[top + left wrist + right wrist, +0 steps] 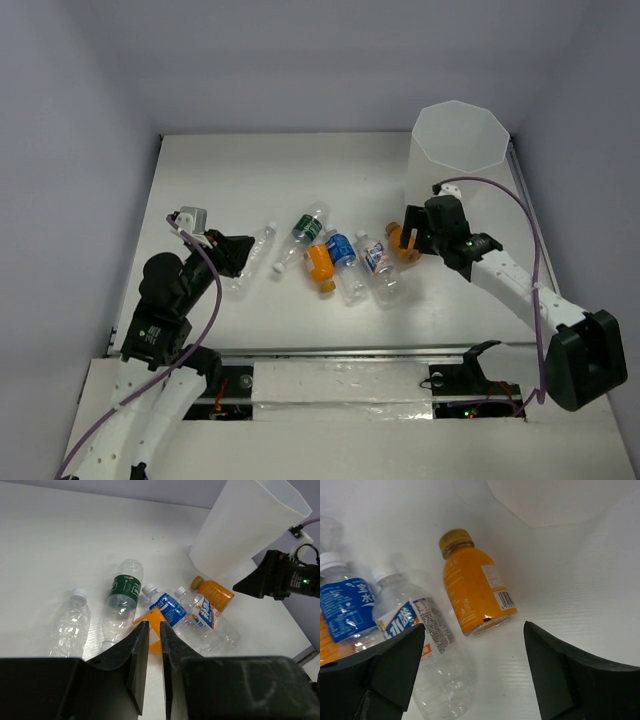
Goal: Put the plastic bottles in the bin
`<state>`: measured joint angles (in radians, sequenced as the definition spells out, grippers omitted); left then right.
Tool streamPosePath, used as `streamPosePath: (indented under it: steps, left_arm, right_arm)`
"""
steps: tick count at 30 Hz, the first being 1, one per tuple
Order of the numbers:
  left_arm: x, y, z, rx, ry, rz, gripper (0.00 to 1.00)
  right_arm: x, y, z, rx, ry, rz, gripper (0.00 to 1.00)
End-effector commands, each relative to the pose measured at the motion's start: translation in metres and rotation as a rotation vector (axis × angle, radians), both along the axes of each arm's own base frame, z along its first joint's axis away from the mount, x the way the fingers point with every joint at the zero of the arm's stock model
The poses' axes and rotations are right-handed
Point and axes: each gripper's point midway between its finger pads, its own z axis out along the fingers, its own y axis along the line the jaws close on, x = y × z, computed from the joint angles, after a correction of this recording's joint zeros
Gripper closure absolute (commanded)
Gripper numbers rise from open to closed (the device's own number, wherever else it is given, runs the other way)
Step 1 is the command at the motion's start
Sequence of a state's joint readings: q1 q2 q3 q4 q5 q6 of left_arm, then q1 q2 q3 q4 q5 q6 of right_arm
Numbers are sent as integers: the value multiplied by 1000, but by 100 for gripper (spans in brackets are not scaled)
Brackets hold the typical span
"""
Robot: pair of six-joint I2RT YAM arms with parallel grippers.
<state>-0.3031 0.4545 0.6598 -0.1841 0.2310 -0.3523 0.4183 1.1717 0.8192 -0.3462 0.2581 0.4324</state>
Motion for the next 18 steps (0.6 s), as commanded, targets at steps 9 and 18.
streamPosePath:
  steps: [9, 18]
  left_arm:
    - [-13, -6, 25, -25, -88, -37, 81]
    - [-16, -3, 28, -24, -102, -25, 79]
  right_arm:
    - [26, 0, -33, -86, 129, 5, 9]
    - [33, 8, -56, -130, 221, 63, 7]
